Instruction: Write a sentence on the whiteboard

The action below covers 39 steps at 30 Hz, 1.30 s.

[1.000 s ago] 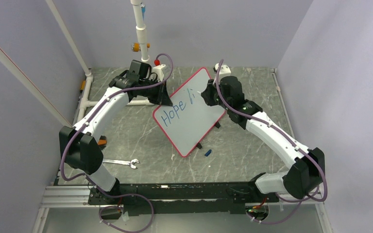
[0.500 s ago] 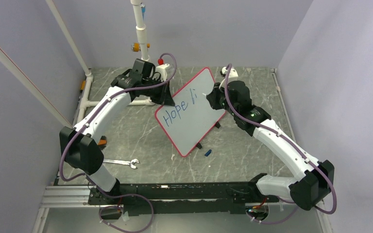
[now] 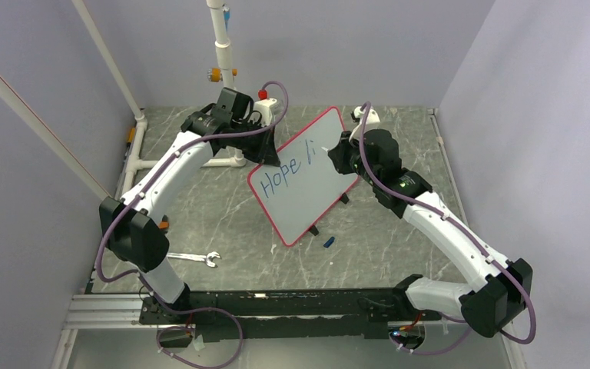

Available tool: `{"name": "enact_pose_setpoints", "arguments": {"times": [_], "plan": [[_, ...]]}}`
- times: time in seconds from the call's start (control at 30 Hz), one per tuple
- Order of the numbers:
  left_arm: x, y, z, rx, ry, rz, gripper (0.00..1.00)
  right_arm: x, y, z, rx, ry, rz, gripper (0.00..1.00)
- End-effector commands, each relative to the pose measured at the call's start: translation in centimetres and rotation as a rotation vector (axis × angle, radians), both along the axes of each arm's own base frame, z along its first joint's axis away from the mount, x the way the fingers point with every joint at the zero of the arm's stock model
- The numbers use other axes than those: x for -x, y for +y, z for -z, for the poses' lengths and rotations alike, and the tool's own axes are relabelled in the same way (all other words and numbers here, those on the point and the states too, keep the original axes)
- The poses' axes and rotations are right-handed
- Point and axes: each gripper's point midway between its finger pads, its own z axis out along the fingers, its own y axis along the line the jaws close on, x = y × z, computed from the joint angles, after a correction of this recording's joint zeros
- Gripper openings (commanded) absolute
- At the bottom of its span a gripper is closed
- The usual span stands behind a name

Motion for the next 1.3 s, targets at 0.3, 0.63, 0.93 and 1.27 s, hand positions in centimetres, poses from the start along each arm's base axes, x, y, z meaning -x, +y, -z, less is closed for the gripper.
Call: {"name": "enact_pose_setpoints", "arguments": {"times": [0.3, 0.63, 0.93, 1.27], "plan": [[-1.6, 2.7, 1.5, -0.128, -0.147, -0.02, 0.0, -1.3, 0.3, -0.2, -0.027, -0.054, -0.017, 0.0], [-1.5, 3.0, 1.5, -0.133, -0.165, -0.03, 0.0, -2.2, 0.9, -0.4, -0.078, -0.081, -0.085, 0.0], [-1.5, 3.1, 1.7, -0.138, -0.16, -0.032, 0.0, -2.9, 1.3, 0.1, -0.105, -0.067, -0.125, 0.0], [-1.6, 3.1, 2.0, -0.143, -0.153, -0.032, 0.0, -4.3, 0.6, 0.2, -0.111, -0.067, -0.074, 0.0]]}}
